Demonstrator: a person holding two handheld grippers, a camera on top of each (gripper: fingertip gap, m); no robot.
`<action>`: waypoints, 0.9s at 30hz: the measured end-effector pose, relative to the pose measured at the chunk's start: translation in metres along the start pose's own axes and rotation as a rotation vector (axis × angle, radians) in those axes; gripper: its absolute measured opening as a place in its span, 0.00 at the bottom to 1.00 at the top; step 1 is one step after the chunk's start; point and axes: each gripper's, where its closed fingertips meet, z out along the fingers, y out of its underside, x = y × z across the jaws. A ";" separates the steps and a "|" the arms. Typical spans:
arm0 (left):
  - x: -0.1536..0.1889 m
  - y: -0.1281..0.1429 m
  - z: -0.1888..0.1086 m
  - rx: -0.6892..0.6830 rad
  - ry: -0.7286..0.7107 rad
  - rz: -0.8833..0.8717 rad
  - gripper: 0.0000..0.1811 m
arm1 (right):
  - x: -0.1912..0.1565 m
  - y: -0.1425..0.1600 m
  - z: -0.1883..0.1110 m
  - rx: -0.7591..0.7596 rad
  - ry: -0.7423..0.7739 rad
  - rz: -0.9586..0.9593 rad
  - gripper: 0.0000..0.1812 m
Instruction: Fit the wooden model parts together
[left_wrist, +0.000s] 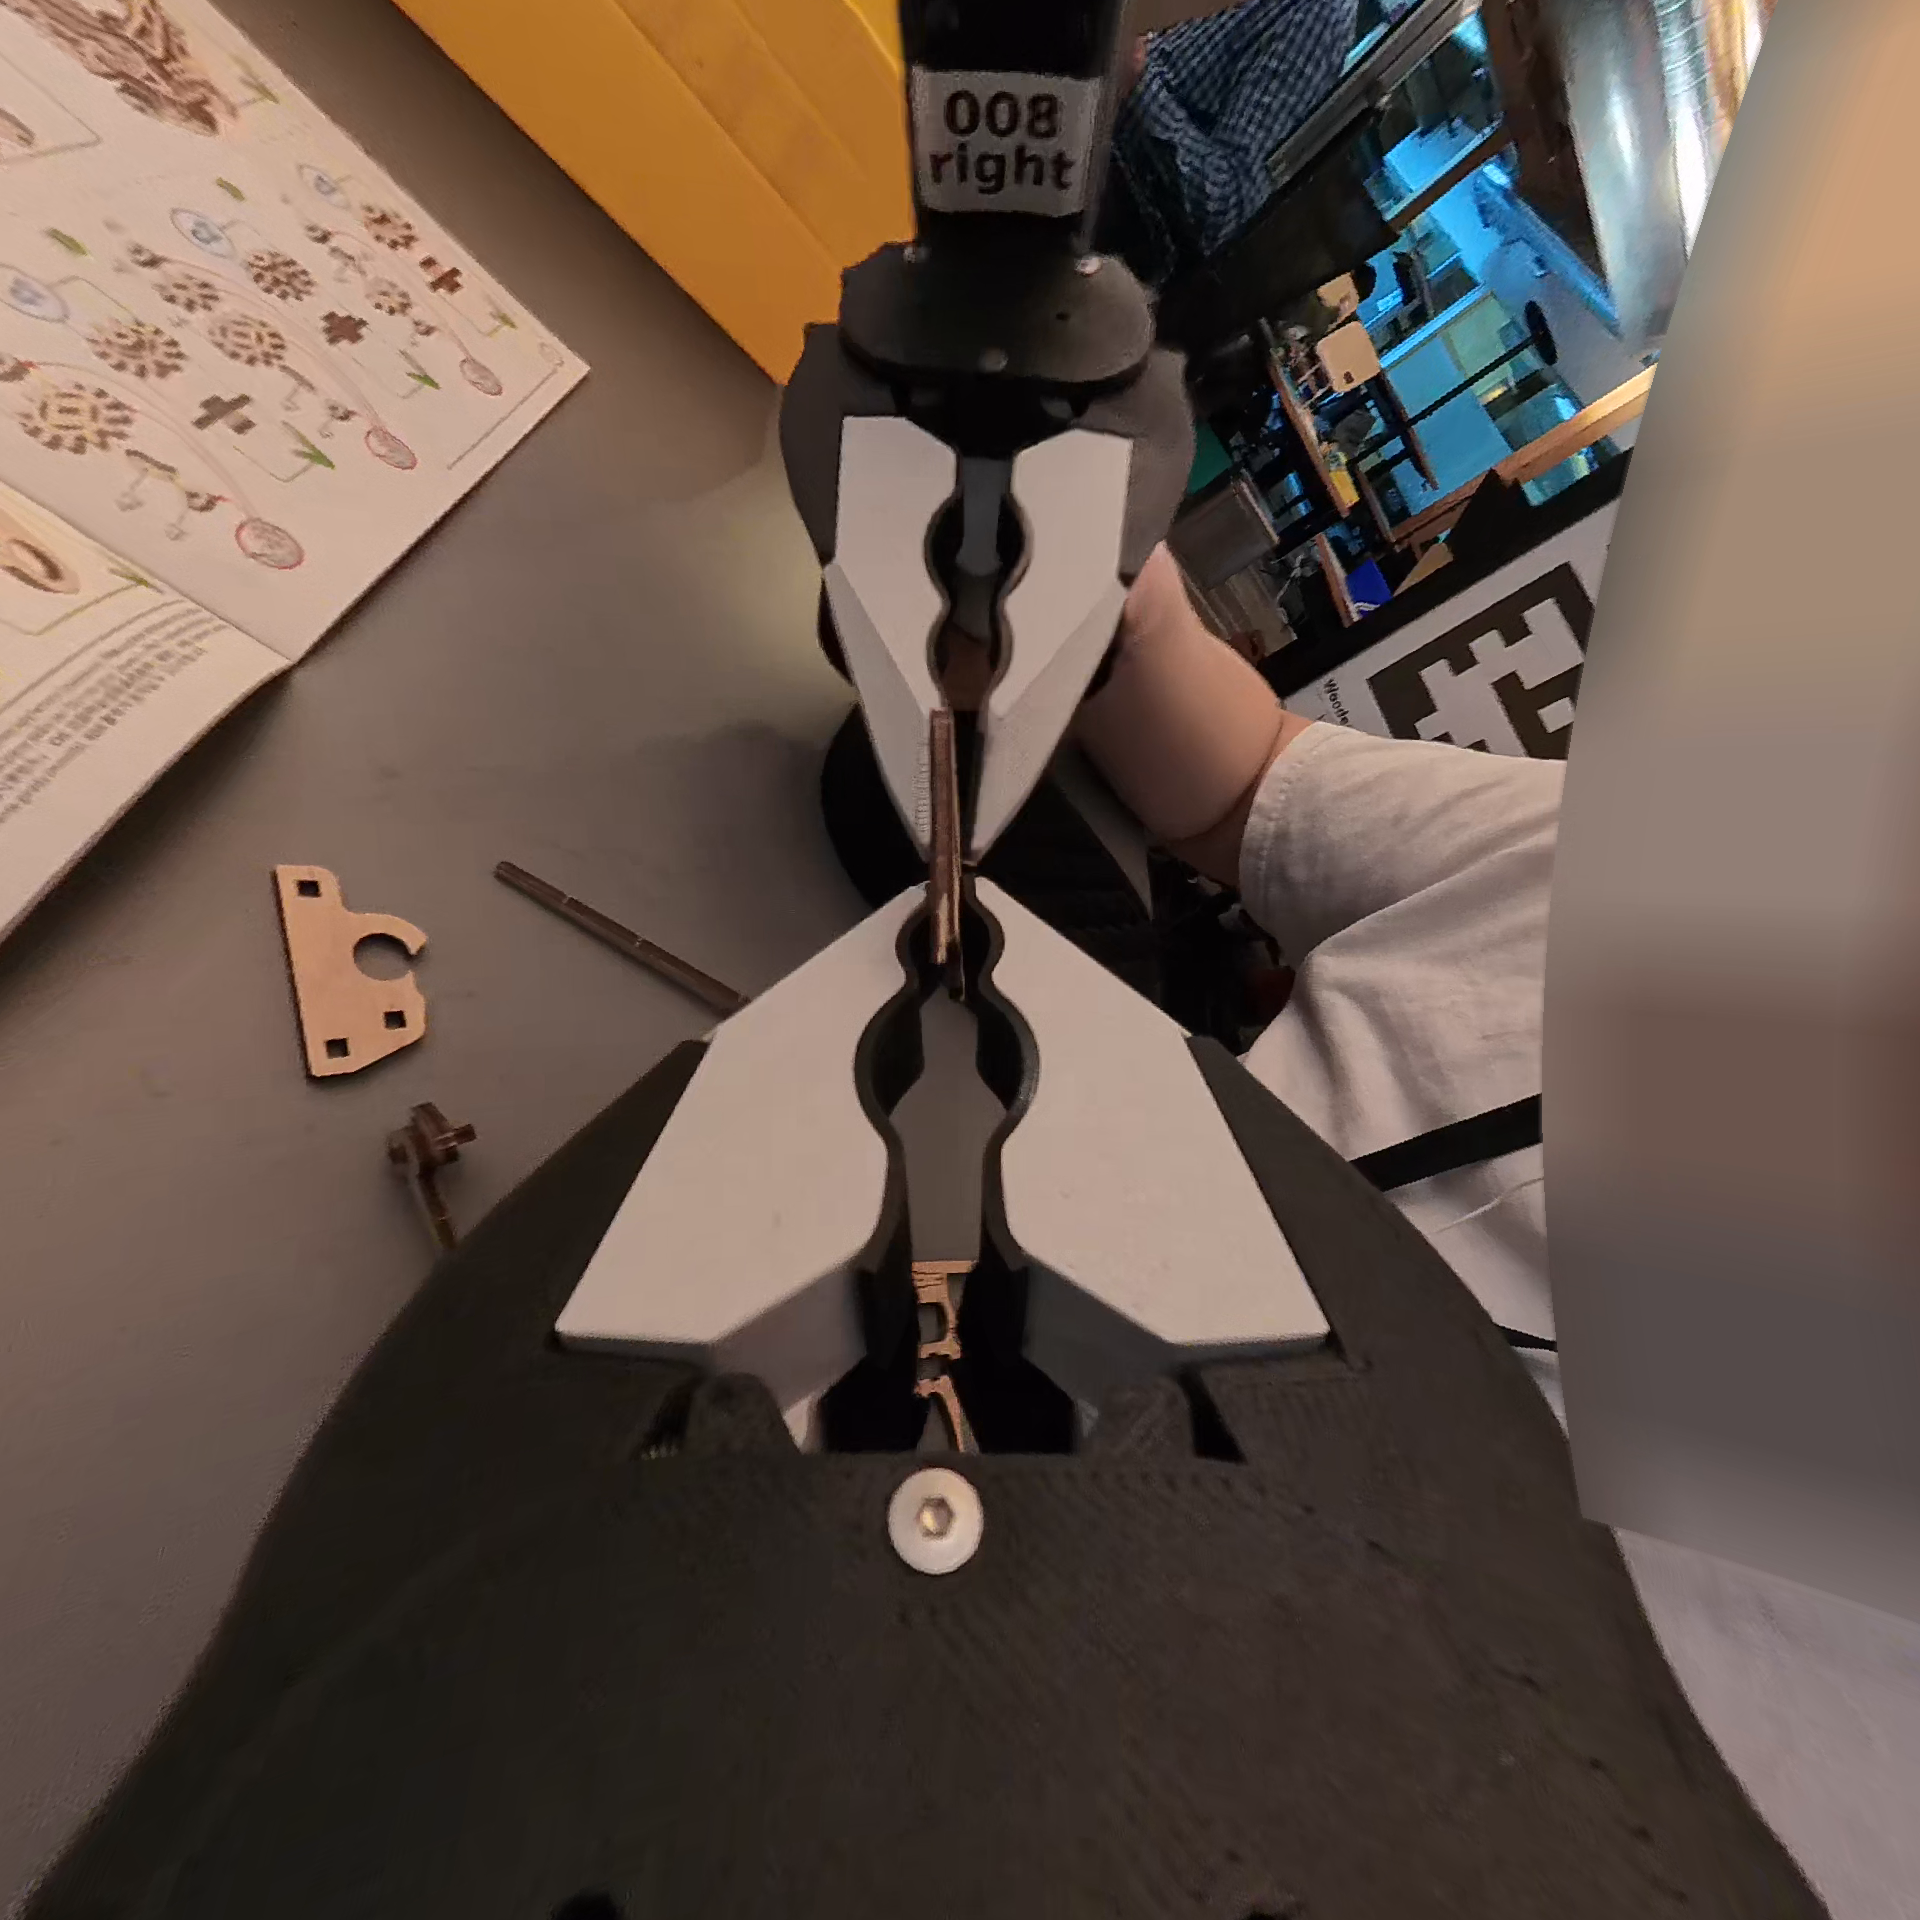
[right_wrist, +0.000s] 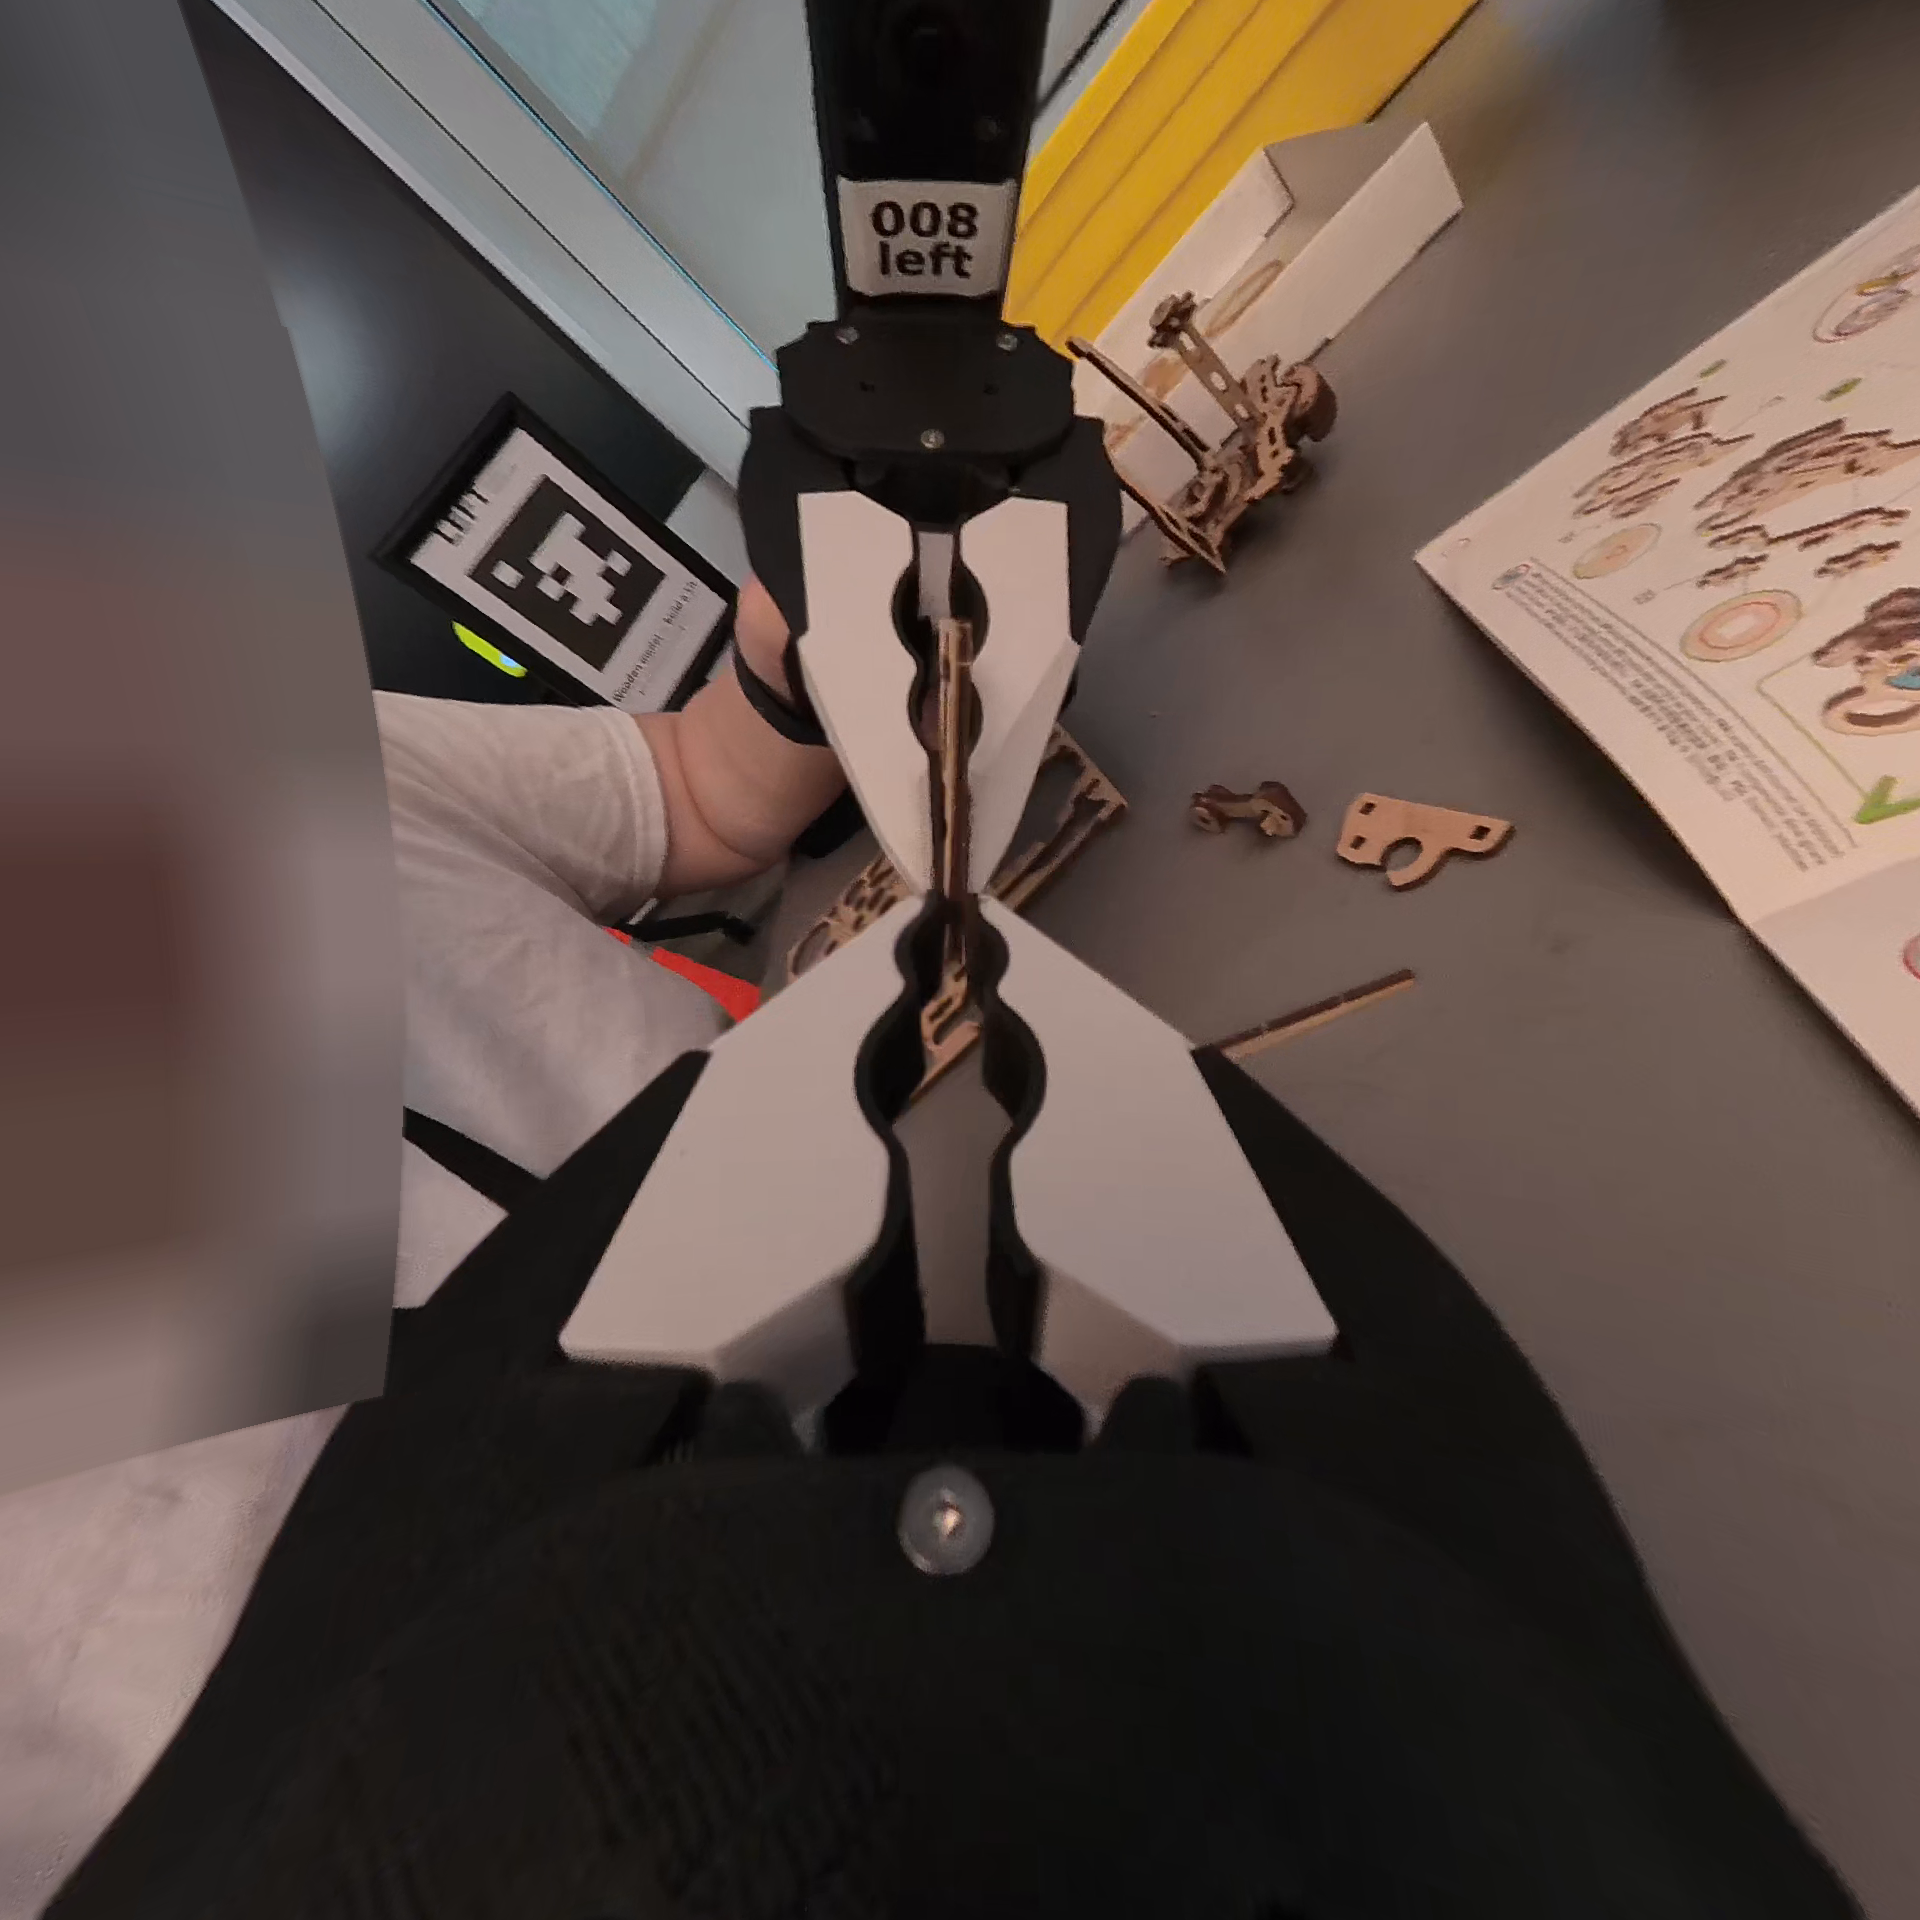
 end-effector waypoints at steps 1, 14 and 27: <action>-0.002 0.001 0.001 -0.005 -0.011 0.003 0.00 | 0.002 0.002 0.000 -0.013 0.015 -0.006 0.00; -0.018 0.021 0.012 -0.094 -0.081 -0.045 0.00 | 0.018 0.028 0.005 -0.179 0.146 -0.070 0.00; -0.047 0.044 0.026 -0.176 -0.228 -0.058 0.00 | 0.048 0.057 0.008 -0.347 0.321 -0.106 0.01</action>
